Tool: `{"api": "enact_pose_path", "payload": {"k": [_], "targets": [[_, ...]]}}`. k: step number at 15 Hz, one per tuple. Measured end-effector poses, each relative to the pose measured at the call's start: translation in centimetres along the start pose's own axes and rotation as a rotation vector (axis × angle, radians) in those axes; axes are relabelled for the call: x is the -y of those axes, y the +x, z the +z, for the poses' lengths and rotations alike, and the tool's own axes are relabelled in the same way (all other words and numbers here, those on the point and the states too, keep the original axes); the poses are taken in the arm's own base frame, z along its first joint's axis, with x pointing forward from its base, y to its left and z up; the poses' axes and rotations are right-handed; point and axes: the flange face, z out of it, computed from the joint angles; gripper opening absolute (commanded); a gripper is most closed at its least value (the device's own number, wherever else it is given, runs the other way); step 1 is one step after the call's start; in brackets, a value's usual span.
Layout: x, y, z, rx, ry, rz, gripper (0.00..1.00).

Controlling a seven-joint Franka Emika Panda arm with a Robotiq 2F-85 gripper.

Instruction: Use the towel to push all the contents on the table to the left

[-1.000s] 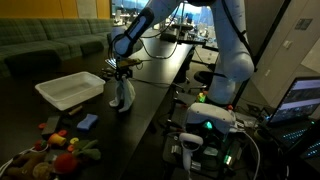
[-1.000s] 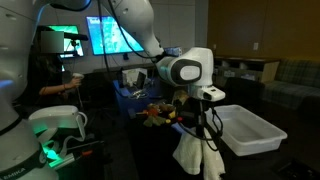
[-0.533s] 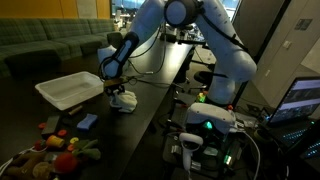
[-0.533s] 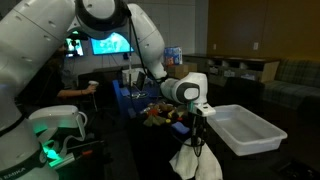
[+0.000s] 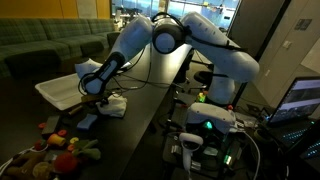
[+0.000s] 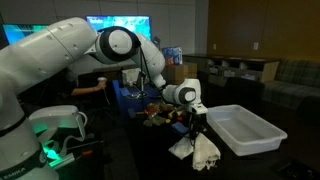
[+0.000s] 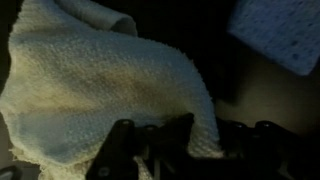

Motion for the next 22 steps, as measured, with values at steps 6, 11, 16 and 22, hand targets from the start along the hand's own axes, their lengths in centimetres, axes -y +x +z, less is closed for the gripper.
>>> {"api": "enact_pose_path", "payload": {"k": [6,11,16,22], "targets": [[8.0,-3.9,-4.4,-0.057,0.088,-0.062,0.09],[13.6,-9.9,-8.6,-0.069,0.203,-0.153,0.09],[17.0,-15.2,-13.3,-0.047,0.324,-0.300,0.08],[18.1,-15.3,-22.6,-0.095,0.454,-0.428,0.07]]}}
